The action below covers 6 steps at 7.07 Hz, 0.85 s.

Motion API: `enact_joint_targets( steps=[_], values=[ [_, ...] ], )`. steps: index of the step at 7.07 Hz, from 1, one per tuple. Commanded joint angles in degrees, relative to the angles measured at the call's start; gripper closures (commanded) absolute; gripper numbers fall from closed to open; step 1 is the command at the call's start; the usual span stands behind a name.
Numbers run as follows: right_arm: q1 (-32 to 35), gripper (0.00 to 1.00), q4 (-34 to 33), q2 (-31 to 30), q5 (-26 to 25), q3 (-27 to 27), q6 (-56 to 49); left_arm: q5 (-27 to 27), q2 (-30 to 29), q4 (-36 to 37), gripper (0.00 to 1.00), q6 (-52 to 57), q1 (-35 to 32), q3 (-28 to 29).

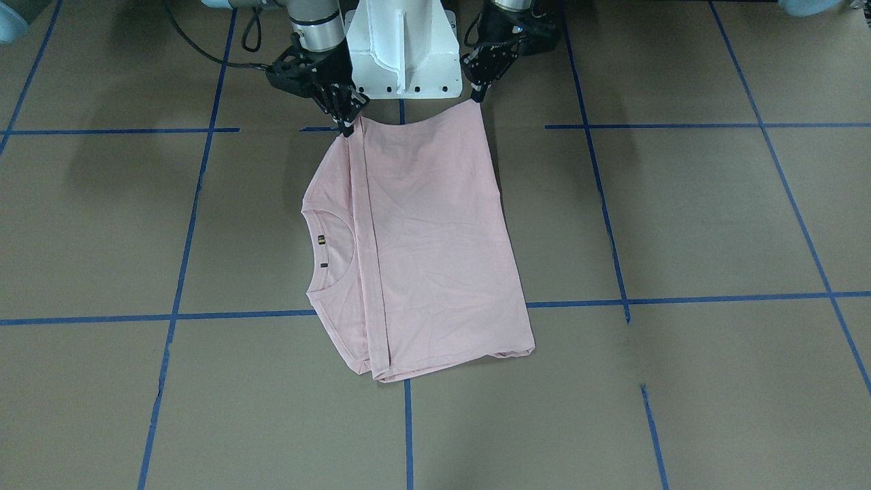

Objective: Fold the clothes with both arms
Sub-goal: 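Lift the near edge with both grippers and fold it away from the robot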

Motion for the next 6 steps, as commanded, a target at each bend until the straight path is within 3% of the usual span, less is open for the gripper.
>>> enact_joint_targets(
  steps=[1, 4, 6],
  values=[
    [0.35, 1.00, -9.91, -0.42, 0.07, 10.78, 1.50, -3.06, -1.30, 4.90, 1.00, 0.05, -2.27, -8.34],
    [9.03, 1.00, -10.06, 4.76, 1.56, 6.78, -2.61, -4.57, -5.52, 5.17, 1.00, 4.42, -11.40, -4.51],
    [15.27, 1.00, -9.79, 10.83, 4.88, -2.78, -4.38, -4.84, -7.53, 4.74, 1.00, 12.23, -17.73, 1.44]
  ],
)
